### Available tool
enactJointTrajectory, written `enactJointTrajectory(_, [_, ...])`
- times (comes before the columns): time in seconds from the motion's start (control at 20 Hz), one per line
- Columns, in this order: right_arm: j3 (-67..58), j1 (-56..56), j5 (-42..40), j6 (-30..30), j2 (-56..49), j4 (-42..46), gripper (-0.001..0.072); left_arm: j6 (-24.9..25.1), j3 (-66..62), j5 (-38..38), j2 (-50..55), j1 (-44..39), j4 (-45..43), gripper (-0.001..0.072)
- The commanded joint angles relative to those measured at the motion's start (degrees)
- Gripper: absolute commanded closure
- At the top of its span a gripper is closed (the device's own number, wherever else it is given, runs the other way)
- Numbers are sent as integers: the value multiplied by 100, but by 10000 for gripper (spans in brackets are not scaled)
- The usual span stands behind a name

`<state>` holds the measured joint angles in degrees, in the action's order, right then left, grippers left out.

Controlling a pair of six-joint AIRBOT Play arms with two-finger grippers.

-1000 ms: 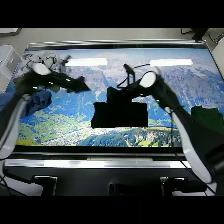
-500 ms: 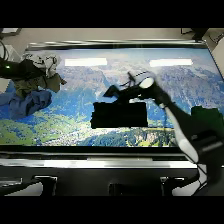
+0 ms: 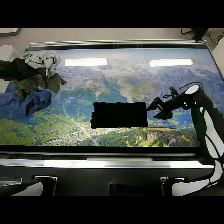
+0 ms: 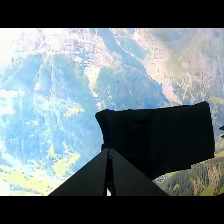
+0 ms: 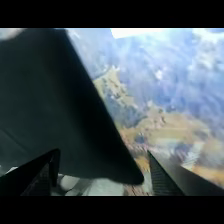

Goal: Fold the clothes and pants, and hang the long-sleeved shirts on hangers.

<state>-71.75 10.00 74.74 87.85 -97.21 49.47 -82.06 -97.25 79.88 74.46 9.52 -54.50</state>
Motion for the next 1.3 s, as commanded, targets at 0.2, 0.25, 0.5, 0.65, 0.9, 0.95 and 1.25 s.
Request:
enactJointTrajectory(0.2, [343, -210, -498, -1062, -490, -1156, 127, -109, -4, -26, 20, -81, 7, 676])
enactJointTrajectory(0.25, [341, -350, -619, -1078, -511, -1180, 161, -109, -4, -37, 20, -109, 4, 676])
enactJointTrajectory(0.5, [-225, -514, -614, -1104, -428, -1200, 672, -107, -4, -39, 24, -212, 4, 676])
enactJointTrajectory(0.65, [-1364, -92, 149, -1038, -138, -1152, 674, -83, -4, -63, 26, -210, 4, 676])
enactJointTrajectory(0.9, [-3156, 1003, 944, 164, 413, -525, 674, -24, -4, -192, 24, -212, 7, 676])
enactJointTrajectory(0.95, [-3423, 1261, 1049, 378, 485, -328, 674, -24, -4, -192, 24, -212, 7, 676])
enactJointTrajectory(1.25, [-4127, 2826, 1202, 1043, 621, 328, 674, -22, -4, -192, 24, -212, 7, 675])
